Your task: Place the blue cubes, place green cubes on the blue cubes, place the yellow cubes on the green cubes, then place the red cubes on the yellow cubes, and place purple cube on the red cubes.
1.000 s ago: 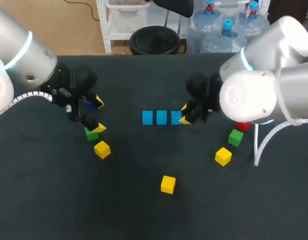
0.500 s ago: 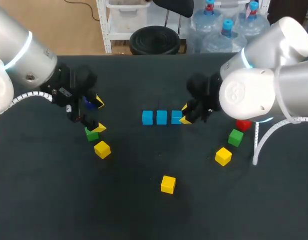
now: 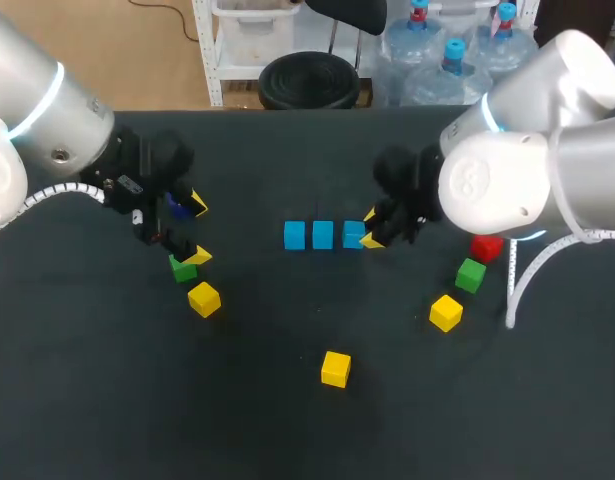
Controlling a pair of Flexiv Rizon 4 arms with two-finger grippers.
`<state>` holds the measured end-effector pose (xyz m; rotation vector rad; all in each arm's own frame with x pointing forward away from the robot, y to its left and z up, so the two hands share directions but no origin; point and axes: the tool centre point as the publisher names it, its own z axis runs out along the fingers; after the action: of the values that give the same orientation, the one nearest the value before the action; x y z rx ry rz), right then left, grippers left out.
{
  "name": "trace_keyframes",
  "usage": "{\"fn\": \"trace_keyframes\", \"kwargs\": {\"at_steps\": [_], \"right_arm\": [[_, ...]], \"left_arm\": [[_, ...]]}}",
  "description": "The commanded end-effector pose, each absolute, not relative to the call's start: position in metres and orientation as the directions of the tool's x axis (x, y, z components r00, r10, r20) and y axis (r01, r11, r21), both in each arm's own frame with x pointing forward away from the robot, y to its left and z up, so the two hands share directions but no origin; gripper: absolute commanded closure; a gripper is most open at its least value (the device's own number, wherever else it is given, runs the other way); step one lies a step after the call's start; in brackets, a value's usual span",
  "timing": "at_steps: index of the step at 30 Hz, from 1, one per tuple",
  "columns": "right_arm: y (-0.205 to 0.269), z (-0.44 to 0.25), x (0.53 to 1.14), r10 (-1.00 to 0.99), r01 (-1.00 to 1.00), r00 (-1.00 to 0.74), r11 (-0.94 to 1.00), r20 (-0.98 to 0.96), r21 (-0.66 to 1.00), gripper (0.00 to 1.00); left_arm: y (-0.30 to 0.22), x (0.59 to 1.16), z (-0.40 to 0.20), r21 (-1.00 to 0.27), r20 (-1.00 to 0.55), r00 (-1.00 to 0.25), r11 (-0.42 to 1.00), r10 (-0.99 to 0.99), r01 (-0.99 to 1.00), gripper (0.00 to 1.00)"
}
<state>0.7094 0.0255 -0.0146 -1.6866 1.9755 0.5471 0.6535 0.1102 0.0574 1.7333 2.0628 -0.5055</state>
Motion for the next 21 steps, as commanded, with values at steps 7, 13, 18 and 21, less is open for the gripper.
{"fn": "trace_keyframes", "kwargs": {"at_steps": [7,13,18,21], "right_arm": [[0.023,-0.014,0.709,-0.794,-0.987,-0.127,0.159,-0.595,-0.001,0.00],[0.019,-0.010,0.706,-0.794,-0.986,-0.131,0.164,-0.593,-0.002,0.00],[0.010,0.007,0.696,-0.806,-0.987,-0.123,0.160,-0.579,-0.013,0.00],[0.002,0.021,0.688,-0.813,-0.986,-0.127,0.166,-0.568,-0.018,0.00]], "left_arm": [[0.111,0.654,0.057,-0.019,-0.521,-0.149,0.164,0.840,0.986,0.00],[0.111,0.654,0.057,-0.019,-0.521,-0.149,0.164,0.840,0.986,0.00],[0.111,0.654,0.057,-0.019,-0.521,-0.149,0.164,0.840,0.986,0.00],[0.111,0.654,0.057,-0.019,-0.521,-0.149,0.164,0.840,0.986,0.00]]}}
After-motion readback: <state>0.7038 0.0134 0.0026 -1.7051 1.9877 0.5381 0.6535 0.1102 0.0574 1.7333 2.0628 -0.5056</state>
